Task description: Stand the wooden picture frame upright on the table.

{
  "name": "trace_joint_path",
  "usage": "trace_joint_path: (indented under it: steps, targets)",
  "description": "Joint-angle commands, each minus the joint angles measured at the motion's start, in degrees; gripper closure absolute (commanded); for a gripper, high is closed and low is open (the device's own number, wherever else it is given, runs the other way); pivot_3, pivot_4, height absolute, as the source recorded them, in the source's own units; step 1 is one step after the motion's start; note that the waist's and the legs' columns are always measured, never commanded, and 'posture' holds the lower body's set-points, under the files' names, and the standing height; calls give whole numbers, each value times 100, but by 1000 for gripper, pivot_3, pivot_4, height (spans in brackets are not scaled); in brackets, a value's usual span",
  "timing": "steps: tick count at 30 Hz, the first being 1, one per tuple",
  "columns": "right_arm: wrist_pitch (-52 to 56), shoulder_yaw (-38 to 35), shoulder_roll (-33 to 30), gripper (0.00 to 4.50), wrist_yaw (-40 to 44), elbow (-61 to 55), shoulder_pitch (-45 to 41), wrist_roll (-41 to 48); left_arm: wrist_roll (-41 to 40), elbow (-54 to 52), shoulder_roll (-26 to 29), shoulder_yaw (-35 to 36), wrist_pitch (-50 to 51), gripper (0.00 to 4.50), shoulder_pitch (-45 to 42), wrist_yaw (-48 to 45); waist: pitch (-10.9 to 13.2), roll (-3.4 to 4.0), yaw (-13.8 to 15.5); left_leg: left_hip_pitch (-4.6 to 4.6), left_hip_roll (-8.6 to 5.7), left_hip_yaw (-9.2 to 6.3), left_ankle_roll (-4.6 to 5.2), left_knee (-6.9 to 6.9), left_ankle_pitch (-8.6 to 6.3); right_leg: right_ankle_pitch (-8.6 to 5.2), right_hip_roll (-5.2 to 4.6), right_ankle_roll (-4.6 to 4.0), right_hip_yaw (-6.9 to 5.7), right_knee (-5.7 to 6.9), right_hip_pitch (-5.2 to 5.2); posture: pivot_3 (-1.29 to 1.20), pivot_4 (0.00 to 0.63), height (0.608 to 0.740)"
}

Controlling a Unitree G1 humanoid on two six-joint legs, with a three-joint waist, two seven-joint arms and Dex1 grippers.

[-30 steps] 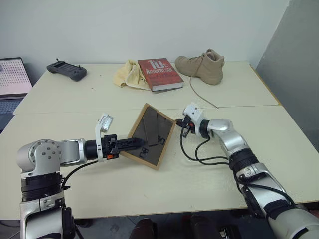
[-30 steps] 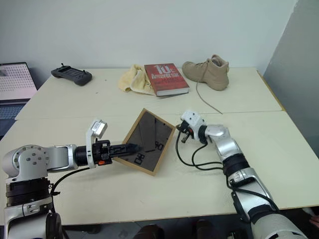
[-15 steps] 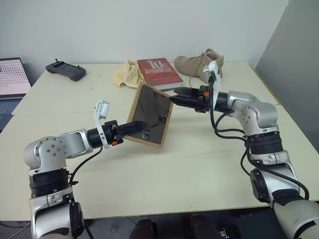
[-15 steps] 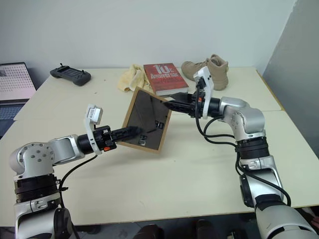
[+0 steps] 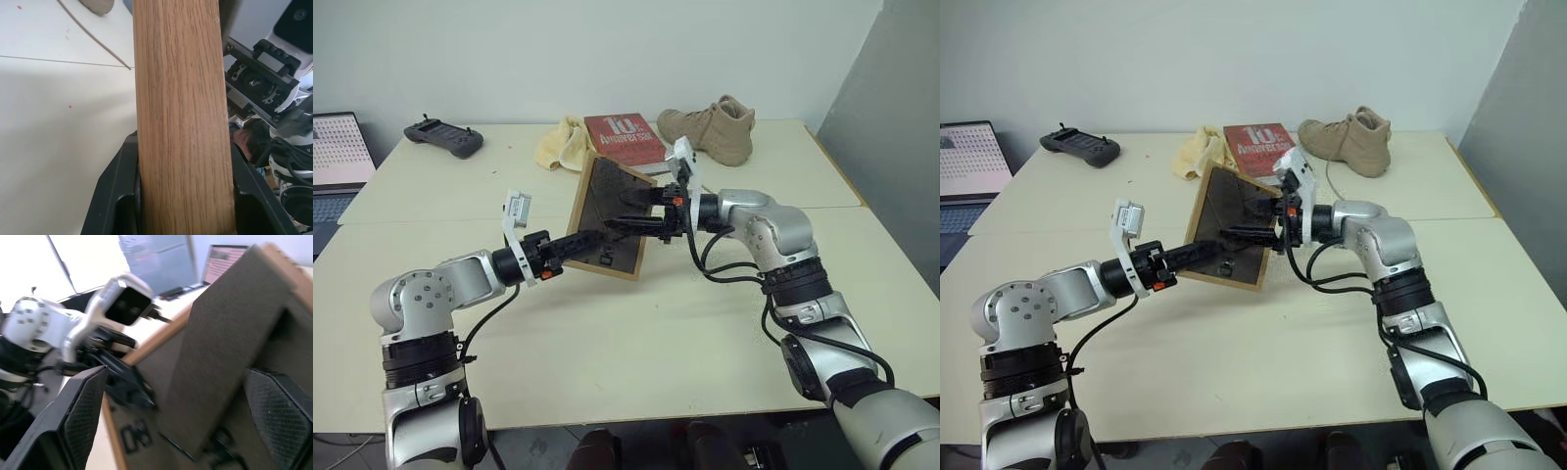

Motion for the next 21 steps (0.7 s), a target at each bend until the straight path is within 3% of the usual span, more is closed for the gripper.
trace_joint_path:
  steps: [1, 6, 11, 14, 17, 19, 21]
  targets:
    - [592, -164, -157, 31, 379, -928, 88, 720, -227, -212, -38, 111, -137, 3201, 25, 66, 0, 0, 5, 0, 0, 0, 0, 1, 0, 0, -1, 0, 0, -1, 0, 0, 150, 740]
    - [782, -206, -553, 31, 301, -1274, 372, 774, -506, -98, -101, 277, 35, 3201, 17, 307, 0, 0, 4, 1, -1, -3, 2, 1, -1, 0, -1, 0, -1, 1, 1, 0, 150, 740]
    - [-203, -209, -1184, 31, -108, -1153, 703, -65, -1285, 599, -318, 825, 1099, 3201, -288, 1171, 1, -3, 13, 1, -2, -4, 10, 1, -6, 0, 0, 0, -2, 3, 1, 0, 150, 740]
    - [-1470, -166, -1747, 31, -128, -1230, 1167, -767, -1804, 1053, -312, 1230, 1729, 3201, -467, 1641, 4, -9, 19, -2, -4, -4, 23, 5, -13, -1, -2, 2, -6, -3, 4, 0, 150, 740]
    - [-3284, -42, -2016, 31, -341, -1077, 1691, -1599, -2656, 1259, 36, 959, 1805, 3201, -219, 1956, 5, -14, 10, -2, -2, -1, 22, 5, -12, -1, -2, 3, -5, -4, 4, 0, 150, 740]
    - [-5361, 213, -2136, 31, -858, -574, 1886, -2562, -3178, 1449, 171, 821, 1805, 3201, -142, 2251, 6, -15, -21, -1, -2, 1, 1, 4, -1, -1, -2, 3, 0, -2, 4, 0, 150, 740]
    - [-7089, 464, -2160, 31, -1932, 38, 1801, -3717, -3639, 1684, 243, 756, 1805, 3201, -137, 2595, 6, -14, -34, 9, -1, 3, -1, 3, 0, -1, 0, 3, 6, 5, 4, 0, 150, 740]
